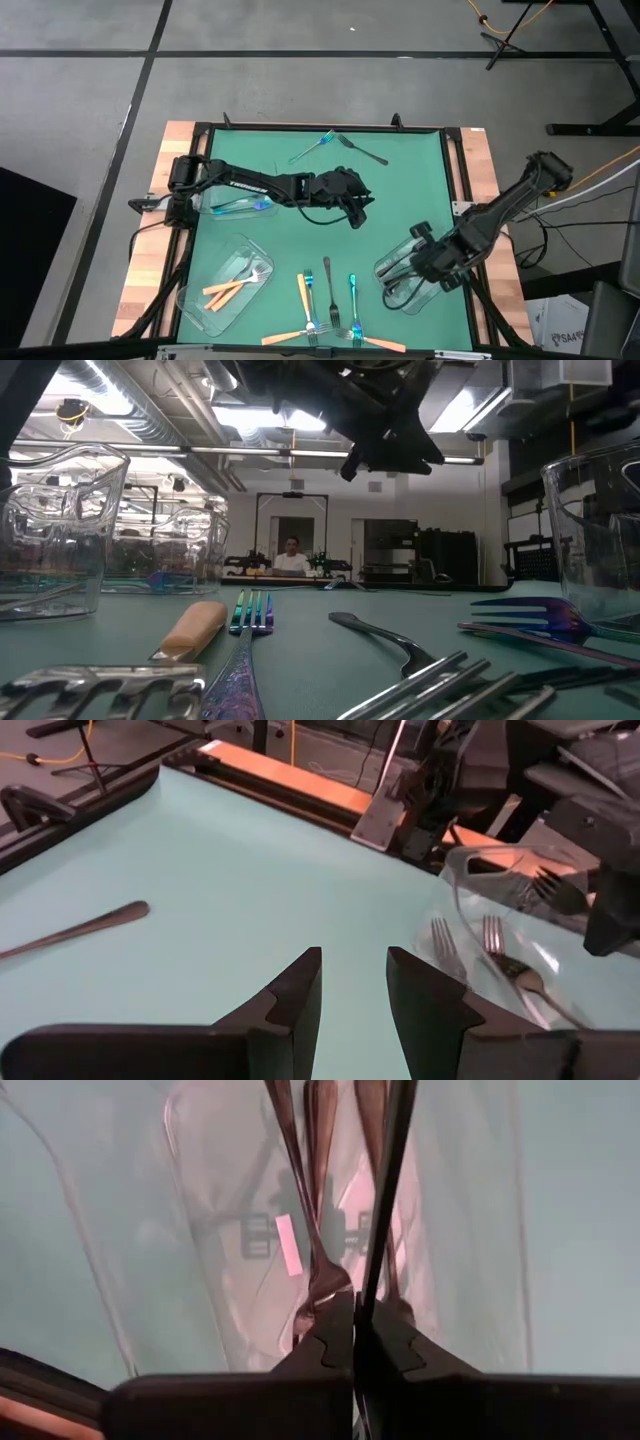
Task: Sort silverware by color (type)
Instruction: Put the middle black fork into the bottom right transparent bin, then put the top yellow fork into the bottom left transparent bin
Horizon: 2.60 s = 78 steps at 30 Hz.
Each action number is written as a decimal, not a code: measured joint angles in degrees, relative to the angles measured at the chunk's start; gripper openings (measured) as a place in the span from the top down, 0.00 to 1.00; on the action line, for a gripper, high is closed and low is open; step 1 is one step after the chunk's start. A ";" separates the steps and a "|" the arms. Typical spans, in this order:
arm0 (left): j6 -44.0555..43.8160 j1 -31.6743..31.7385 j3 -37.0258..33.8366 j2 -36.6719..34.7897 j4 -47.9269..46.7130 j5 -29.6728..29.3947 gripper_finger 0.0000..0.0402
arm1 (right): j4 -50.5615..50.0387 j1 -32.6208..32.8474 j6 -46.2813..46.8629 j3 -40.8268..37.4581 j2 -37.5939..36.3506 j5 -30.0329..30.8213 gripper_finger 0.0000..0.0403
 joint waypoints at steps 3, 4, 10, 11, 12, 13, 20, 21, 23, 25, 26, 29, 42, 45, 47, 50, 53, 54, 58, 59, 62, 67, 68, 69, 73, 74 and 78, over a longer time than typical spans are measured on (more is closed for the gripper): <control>-0.02 -0.12 0.00 0.01 -0.89 -0.04 0.73 | 0.01 0.00 -0.02 0.00 2.40 -0.48 1.00; -0.02 -0.19 0.00 0.01 -1.02 -0.04 0.73 | 0.01 0.00 -0.01 0.00 3.13 -0.50 1.00; -0.02 -1.15 0.00 0.01 -1.09 -0.02 0.73 | 0.06 0.00 -0.03 0.00 7.01 -0.50 1.00; -0.02 -1.27 0.00 0.01 -1.11 -0.02 0.73 | 0.06 0.00 -0.03 0.00 7.50 -0.50 1.00; -0.02 -1.37 0.00 0.01 -1.11 -0.02 0.73 | 0.07 0.00 -0.04 0.00 8.02 -0.50 1.00; -0.02 -1.38 0.00 0.01 -1.11 -0.03 0.73 | 0.07 0.00 -0.04 0.00 8.50 -0.50 1.00; -0.04 -2.20 0.00 0.01 -1.13 -0.04 0.73 | 0.06 0.00 -0.06 0.00 10.98 -0.50 1.00; -0.04 -2.34 0.00 0.01 -1.18 -0.04 0.73 | 0.07 0.00 -0.06 0.00 11.27 -0.51 1.00; -0.03 -2.51 0.00 0.01 -1.28 -0.03 0.73 | 0.09 0.00 -0.08 0.00 11.67 -0.50 1.00; -0.04 -2.54 0.00 0.01 -1.29 0.00 0.73 | 0.24 0.00 -0.10 0.00 11.99 -0.50 1.00; -0.04 -2.52 0.00 0.01 -1.29 -0.02 0.73 | 0.27 0.00 -0.08 0.00 12.01 -0.50 1.00; -0.05 -2.60 0.00 0.01 -1.31 -0.09 0.73 | 0.84 0.00 -0.08 0.00 12.01 -0.48 1.00; -0.06 -2.71 0.00 0.01 -1.31 -0.04 0.73 | 0.93 0.00 0.05 0.00 12.01 -0.37 1.00; -0.04 -2.71 0.00 0.01 -1.33 -0.04 0.73 | 0.89 0.00 0.10 0.00 12.01 -0.35 0.99; -0.06 -2.71 0.00 0.01 -1.32 -0.04 0.73 | 0.88 0.00 0.12 0.00 12.01 -0.35 0.98; -0.06 -2.68 0.00 0.01 -1.31 -0.04 0.73 | 0.86 0.00 0.14 0.00 12.01 -0.34 0.95; -0.06 -2.67 0.00 0.01 -1.31 -0.04 0.73 | 0.83 0.00 0.16 0.00 12.01 -0.33 0.91; -0.04 -2.67 0.00 0.01 -1.31 -0.04 0.73 | 0.84 0.00 0.16 0.00 12.01 -0.33 0.90; -0.06 -2.67 0.00 0.01 -1.31 -0.04 0.73 | 0.84 0.00 0.16 0.00 12.01 -0.33 0.86; -0.06 -2.67 0.00 0.01 -1.31 -0.04 0.73 | 0.84 0.00 0.16 0.00 12.01 -0.31 0.85; -0.06 -2.67 0.00 0.01 -1.32 -0.04 0.73 | 0.84 0.00 0.16 0.00 12.01 -0.26 0.83; -0.06 -2.67 0.00 0.01 -1.31 -0.04 0.73 | 0.84 0.00 0.16 0.00 12.01 -0.26 0.83; -0.04 -2.68 0.00 0.01 -1.32 -0.04 0.73 | 0.84 0.00 0.18 0.00 12.01 -0.26 0.83; -0.04 -2.70 0.00 0.01 -1.32 -0.04 0.73 | 0.84 0.00 0.18 0.00 12.01 -0.26 0.83; 0.82 -2.93 0.00 0.01 -1.31 -0.04 0.73 | 0.82 0.00 0.16 0.00 12.01 -0.26 0.83; 1.86 -3.09 0.00 0.01 -1.31 -0.04 0.73 | 0.82 0.00 0.16 0.00 12.01 -0.26 0.83; 7.32 -4.36 0.00 0.01 -1.31 0.16 0.73 | 0.42 0.00 0.16 0.26 11.96 -0.27 0.83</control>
